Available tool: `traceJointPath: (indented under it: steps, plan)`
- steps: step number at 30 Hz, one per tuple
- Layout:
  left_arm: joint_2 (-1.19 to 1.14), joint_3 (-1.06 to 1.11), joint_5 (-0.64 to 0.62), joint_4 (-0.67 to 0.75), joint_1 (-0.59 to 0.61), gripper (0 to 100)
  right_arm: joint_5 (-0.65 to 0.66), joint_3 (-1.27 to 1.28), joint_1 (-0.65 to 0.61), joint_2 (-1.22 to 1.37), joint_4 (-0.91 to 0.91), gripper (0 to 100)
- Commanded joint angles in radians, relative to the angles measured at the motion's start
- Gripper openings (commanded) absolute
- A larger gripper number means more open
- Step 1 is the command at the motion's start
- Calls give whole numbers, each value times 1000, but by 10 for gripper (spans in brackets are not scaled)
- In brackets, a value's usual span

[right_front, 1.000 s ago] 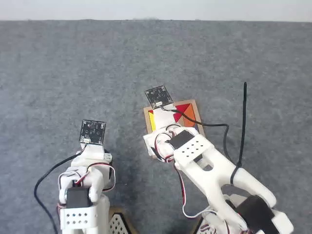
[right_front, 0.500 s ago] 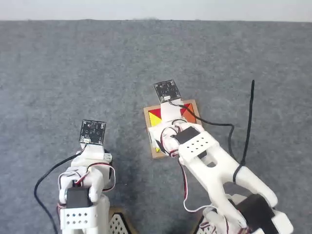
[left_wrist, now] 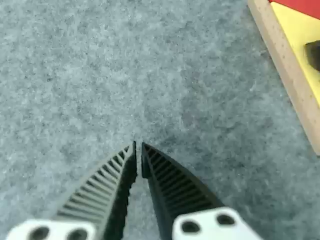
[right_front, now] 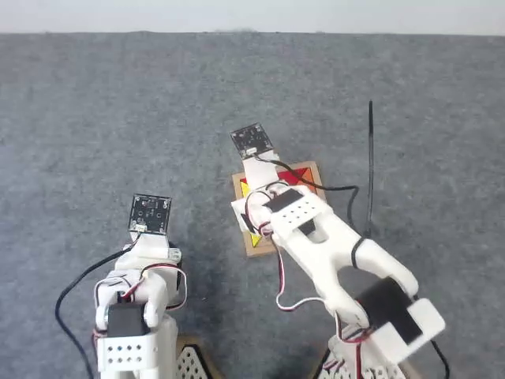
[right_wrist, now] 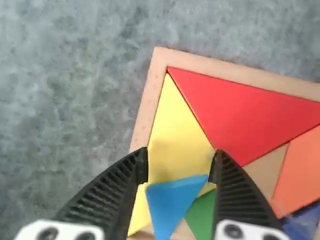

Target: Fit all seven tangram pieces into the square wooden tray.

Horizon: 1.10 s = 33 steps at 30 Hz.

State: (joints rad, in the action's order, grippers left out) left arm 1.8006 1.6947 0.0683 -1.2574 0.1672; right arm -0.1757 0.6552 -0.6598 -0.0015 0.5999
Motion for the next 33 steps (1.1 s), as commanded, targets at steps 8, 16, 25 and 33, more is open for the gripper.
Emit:
traceJointPath:
  steps: [8, 16, 25, 33]
  plan:
    - [15, -10, 2, -3, -5, 21, 12, -40, -7, -4, 68, 198]
    - [15, -10, 2, -3, -5, 21, 11, 92, -5, -180, 70, 198]
    - [15, -10, 2, -3, -5, 21, 14, 216, -5, -309, 70, 197]
    - [15, -10, 2, -3, -5, 21, 14, 219, -7, -312, 105, 197]
